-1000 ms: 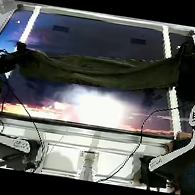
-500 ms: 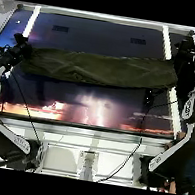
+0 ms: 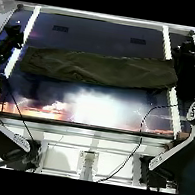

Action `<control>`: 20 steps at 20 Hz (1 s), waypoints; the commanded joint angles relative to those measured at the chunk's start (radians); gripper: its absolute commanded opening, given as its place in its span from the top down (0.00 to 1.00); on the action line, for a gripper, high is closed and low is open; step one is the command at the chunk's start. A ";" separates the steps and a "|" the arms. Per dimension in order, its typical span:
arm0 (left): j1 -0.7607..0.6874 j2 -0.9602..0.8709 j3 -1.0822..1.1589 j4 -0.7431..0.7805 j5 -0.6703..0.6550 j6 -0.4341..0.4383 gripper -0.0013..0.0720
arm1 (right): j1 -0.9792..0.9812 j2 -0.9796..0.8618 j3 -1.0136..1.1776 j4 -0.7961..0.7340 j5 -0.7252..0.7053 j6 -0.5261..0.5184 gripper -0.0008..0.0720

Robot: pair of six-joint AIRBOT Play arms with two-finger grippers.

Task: Fold the clothes and pants, and hang the long-sleeved shirts on hangers.

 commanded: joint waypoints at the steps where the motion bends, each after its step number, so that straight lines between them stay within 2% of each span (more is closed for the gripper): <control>1: 0.101 0.009 0.020 0.238 -0.316 -0.103 0.37 | -0.010 0.029 0.001 0.180 0.296 -0.158 0.14; 3: 0.154 0.020 0.021 0.438 -0.386 -0.175 0.37 | 0.008 0.037 0.001 0.182 0.408 -0.158 0.14; 4: 0.177 0.023 0.021 0.515 -0.410 -0.196 0.32 | 0.020 0.040 0.001 0.187 0.433 -0.158 0.14; 6: 0.210 0.022 0.038 0.620 -0.418 -0.246 0.29 | 0.053 0.045 0.001 0.208 0.456 -0.158 0.14; 9: 0.219 0.011 0.113 0.782 -0.485 -0.267 0.24 | 0.108 0.047 0.001 0.250 0.454 -0.159 0.14; 11: 0.219 -0.015 0.180 0.795 -0.607 -0.266 0.24 | 0.150 0.047 0.001 0.274 0.455 -0.177 0.14; 13: 0.222 -0.044 0.234 0.795 -0.673 -0.255 0.24 | 0.191 0.047 0.001 0.283 0.455 -0.203 0.14; 15: 0.226 -0.056 0.238 0.795 -0.674 -0.254 0.24 | 0.230 0.047 0.001 0.282 0.454 -0.225 0.14; 16: 0.227 -0.062 0.238 0.795 -0.674 -0.238 0.18 | 0.246 0.047 0.001 0.282 0.454 -0.236 0.14; 17: 0.230 -0.067 0.238 0.800 -0.671 -0.203 0.17 | 0.256 0.047 0.001 0.282 0.455 -0.236 0.14; 20: 0.239 -0.071 0.238 0.908 -0.622 -0.185 0.17 | 0.276 0.047 0.000 0.277 0.467 -0.254 0.14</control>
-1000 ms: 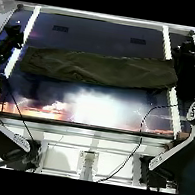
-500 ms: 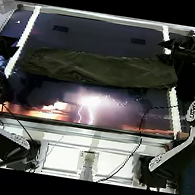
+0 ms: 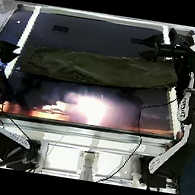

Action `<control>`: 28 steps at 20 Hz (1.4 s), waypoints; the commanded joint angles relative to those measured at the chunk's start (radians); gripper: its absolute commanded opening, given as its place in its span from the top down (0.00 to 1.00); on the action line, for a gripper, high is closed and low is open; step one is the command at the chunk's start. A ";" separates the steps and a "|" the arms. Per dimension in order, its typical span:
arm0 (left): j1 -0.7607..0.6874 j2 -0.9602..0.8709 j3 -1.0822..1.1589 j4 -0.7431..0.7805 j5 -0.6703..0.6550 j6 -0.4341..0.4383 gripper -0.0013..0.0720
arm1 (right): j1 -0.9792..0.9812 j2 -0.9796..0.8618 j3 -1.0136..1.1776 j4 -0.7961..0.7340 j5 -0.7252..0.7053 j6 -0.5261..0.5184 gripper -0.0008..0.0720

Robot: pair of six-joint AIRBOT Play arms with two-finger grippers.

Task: Fold the clothes and pants, and hang the long-sleeved shirts on hangers.

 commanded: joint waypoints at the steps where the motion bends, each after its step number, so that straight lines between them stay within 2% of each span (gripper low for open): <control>1: 0.009 -0.009 0.008 0.122 0.047 0.001 0.17 | 0.031 0.001 0.000 0.001 0.016 -0.056 0.14; 4: 0.009 -0.019 0.008 0.147 0.076 -0.063 0.17 | 0.042 0.001 -0.002 -0.005 0.019 -0.120 0.13; 6: 0.008 -0.034 0.008 0.151 0.087 -0.071 0.17 | 0.051 0.000 -0.002 -0.010 0.022 -0.141 0.14; 10: 0.004 -0.068 0.009 0.150 0.184 -0.072 0.17 | 0.058 0.000 -0.002 -0.013 0.053 -0.141 0.14; 12: -0.006 -0.096 0.009 0.148 0.192 -0.093 0.17 | 0.062 0.000 -0.002 -0.013 0.059 -0.141 0.14; 16: -0.025 -0.151 0.012 0.089 0.192 -0.090 0.17 | 0.066 0.000 -0.002 -0.013 0.060 -0.141 0.14; 21: -0.029 -0.182 0.012 0.087 0.176 -0.090 0.17 | 0.066 0.000 -0.002 -0.013 0.059 -0.140 0.14; 24: -0.039 -0.182 0.012 0.021 0.171 -0.088 0.17 | 0.066 0.000 -0.002 -0.013 0.048 -0.140 0.14; 26: -0.046 -0.182 0.012 -0.017 0.159 -0.043 0.17 | 0.066 0.000 -0.002 -0.013 0.036 -0.140 0.14; 28: -0.053 -0.182 0.012 -0.014 0.150 -0.043 0.17 | 0.066 0.000 -0.002 -0.013 0.035 -0.140 0.14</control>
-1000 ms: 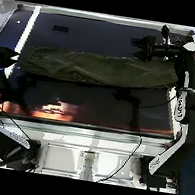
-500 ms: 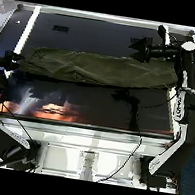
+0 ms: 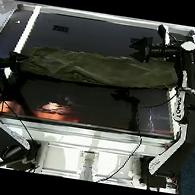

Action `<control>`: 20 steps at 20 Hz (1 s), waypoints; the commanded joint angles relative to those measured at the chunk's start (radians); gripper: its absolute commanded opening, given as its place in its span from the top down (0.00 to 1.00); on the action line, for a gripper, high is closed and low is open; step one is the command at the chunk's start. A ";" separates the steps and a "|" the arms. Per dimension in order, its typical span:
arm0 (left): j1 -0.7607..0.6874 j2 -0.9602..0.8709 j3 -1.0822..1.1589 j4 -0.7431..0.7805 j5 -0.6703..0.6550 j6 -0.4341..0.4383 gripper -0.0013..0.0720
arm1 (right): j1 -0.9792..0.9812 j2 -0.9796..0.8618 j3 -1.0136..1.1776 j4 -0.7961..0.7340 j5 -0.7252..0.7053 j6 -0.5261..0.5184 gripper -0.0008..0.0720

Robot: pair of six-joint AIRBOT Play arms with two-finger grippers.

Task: Fold the clothes and pants, and hang the long-sleeved shirts on hangers.

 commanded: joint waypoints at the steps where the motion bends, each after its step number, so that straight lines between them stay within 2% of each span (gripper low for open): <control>1: -0.013 -0.001 0.000 -0.038 -0.018 0.021 0.17 | 0.001 0.000 0.000 0.000 -0.008 0.000 0.14; 3: -0.013 -0.001 0.000 -0.038 -0.018 0.021 0.17 | 0.001 0.000 0.000 0.000 -0.008 0.000 0.14; 5: -0.014 -0.001 0.000 -0.038 -0.033 0.021 0.26 | 0.001 0.000 0.000 0.000 -0.008 0.000 0.14; 9: -0.030 -0.002 0.000 -0.027 -0.049 0.021 0.28 | 0.001 0.000 0.000 0.001 -0.008 0.000 0.14; 10: -0.032 -0.002 0.000 0.006 -0.050 0.021 0.35 | 0.001 0.000 0.000 0.001 -0.008 0.001 0.14; 13: -0.035 -0.002 0.000 0.092 -0.049 0.020 0.35 | 0.002 0.000 0.000 0.001 -0.008 0.001 0.14; 19: -0.054 -0.002 0.000 0.090 -0.078 0.020 0.35 | 0.085 0.000 0.000 0.000 -0.042 0.000 0.14; 20: -0.054 -0.002 0.000 0.089 -0.078 0.020 0.39 | 0.111 0.000 0.000 -0.002 -0.062 0.000 0.14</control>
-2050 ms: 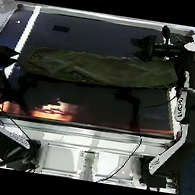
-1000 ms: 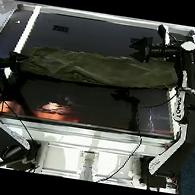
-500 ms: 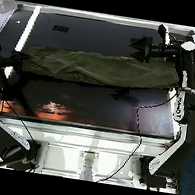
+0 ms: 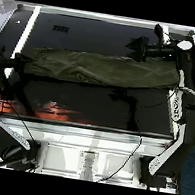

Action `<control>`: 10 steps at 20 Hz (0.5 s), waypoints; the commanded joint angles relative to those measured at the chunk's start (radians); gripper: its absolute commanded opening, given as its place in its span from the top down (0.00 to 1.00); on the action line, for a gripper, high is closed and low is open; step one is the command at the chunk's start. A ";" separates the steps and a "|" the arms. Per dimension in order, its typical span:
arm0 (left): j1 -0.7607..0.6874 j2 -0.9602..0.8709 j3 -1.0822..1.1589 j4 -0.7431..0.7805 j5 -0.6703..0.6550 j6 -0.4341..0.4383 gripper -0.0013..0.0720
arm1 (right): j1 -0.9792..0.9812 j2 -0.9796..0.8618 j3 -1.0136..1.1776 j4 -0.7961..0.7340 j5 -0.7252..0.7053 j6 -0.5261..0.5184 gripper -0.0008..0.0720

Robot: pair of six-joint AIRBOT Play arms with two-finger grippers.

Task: Fold the clothes and pants, and hang the long-sleeved shirts on hangers.

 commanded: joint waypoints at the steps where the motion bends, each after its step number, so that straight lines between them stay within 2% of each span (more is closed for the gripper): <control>1: -0.006 -0.001 0.000 0.005 -0.014 0.001 0.62 | 0.072 0.000 0.000 -0.010 -0.056 0.000 0.14; 2: -0.006 -0.001 0.000 -0.017 -0.014 0.001 0.84 | 0.101 0.000 0.000 -0.025 -0.082 0.000 0.15; 3: -0.006 0.000 0.000 -0.051 -0.016 0.009 0.94 | 0.131 0.000 0.000 -0.046 -0.118 0.000 0.23; 6: -0.006 0.015 0.000 -0.201 -0.068 0.119 0.94 | 0.228 -0.001 0.000 -0.116 -0.244 -0.030 0.85; 7: -0.008 0.032 0.000 -0.206 -0.070 0.117 0.94 | 0.262 -0.002 0.000 -0.139 -0.306 -0.030 0.96; 10: -0.016 0.114 0.000 -0.171 -0.112 0.113 0.95 | 0.353 -0.008 0.000 -0.182 -0.451 -0.030 0.97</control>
